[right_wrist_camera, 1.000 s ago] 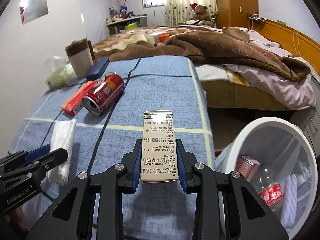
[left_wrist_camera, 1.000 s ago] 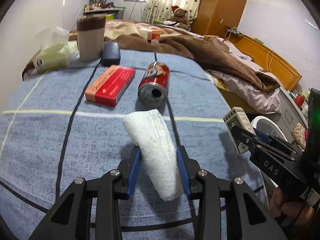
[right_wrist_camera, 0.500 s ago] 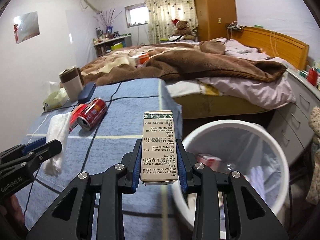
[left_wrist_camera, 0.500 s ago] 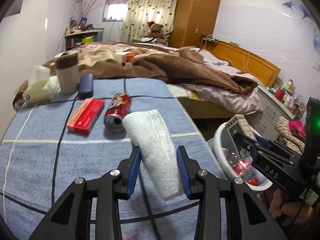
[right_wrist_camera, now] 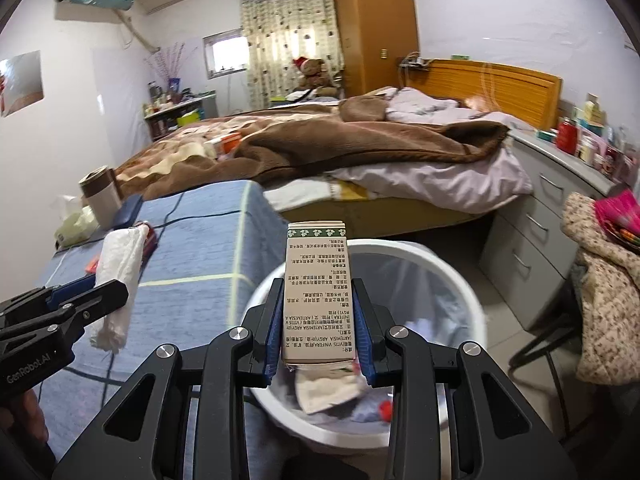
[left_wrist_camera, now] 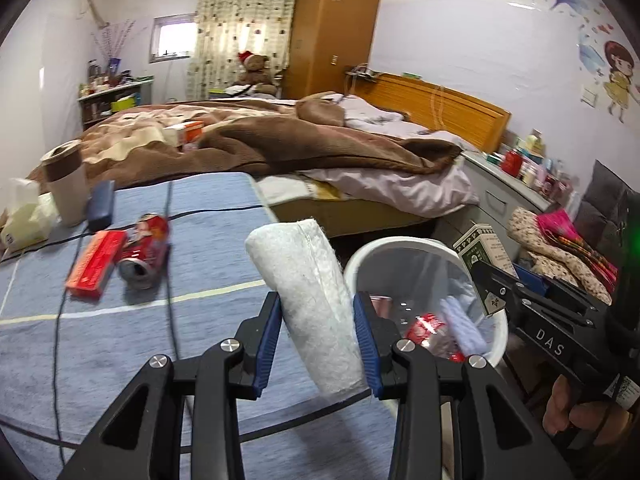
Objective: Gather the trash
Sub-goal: 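Carry the towel with the left tool while the right tool carries the medicine box over the bin, then open the left tool while the right tool opens, dropping both items into the bin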
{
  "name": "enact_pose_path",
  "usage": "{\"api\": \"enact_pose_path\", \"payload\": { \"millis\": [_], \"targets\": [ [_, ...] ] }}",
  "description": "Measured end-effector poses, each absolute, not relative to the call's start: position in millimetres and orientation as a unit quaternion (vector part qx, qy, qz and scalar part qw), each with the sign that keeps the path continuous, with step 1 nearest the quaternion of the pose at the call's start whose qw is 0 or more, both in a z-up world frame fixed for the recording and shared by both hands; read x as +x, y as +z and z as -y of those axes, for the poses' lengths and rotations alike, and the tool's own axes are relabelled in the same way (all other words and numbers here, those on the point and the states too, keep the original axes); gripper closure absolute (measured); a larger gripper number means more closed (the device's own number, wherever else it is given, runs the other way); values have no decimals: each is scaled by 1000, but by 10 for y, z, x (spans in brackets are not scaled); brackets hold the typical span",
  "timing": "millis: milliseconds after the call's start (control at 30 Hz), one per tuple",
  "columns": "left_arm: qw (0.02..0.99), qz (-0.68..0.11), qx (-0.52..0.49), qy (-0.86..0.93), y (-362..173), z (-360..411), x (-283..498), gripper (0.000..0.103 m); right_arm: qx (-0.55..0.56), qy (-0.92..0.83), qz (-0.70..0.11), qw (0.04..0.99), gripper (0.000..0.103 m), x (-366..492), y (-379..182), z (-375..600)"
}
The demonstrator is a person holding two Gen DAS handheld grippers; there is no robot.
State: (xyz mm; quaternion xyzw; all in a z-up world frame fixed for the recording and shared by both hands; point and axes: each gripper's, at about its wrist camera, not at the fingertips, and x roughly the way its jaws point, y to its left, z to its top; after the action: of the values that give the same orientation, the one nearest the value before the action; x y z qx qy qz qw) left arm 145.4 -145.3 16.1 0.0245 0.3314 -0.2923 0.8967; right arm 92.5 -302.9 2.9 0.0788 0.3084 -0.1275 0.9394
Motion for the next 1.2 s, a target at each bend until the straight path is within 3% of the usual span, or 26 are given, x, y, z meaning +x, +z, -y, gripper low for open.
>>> {"api": "enact_pose_path", "payload": {
  "millis": [733, 867, 933, 1000, 1033, 1200],
  "targets": [
    [860, -352, 66, -363, -45, 2361, 1353, 63, 91, -161, -339, 922, 70, 802, -180, 3492],
    [856, -357, 68, -367, -79, 2419, 1357, 53, 80, -164, -351, 918, 70, 844, -216, 3500],
    [857, -356, 68, -366, -85, 2426, 1366, 47, 77, -166, -352, 918, 66, 854, -222, 3491],
    [856, -359, 62, -367, -93, 2426, 1382, 45, 82, -163, -352, 918, 41, 848, -224, 3507],
    [855, -360, 60, -368, -97, 2414, 1387, 45, 87, -161, -350, 919, 36, 846, -221, 3520],
    [857, -363, 60, -362, -102, 2387, 1395, 44, 90, -166, -347, 919, 34, 816, -211, 3533]
  ]
}}
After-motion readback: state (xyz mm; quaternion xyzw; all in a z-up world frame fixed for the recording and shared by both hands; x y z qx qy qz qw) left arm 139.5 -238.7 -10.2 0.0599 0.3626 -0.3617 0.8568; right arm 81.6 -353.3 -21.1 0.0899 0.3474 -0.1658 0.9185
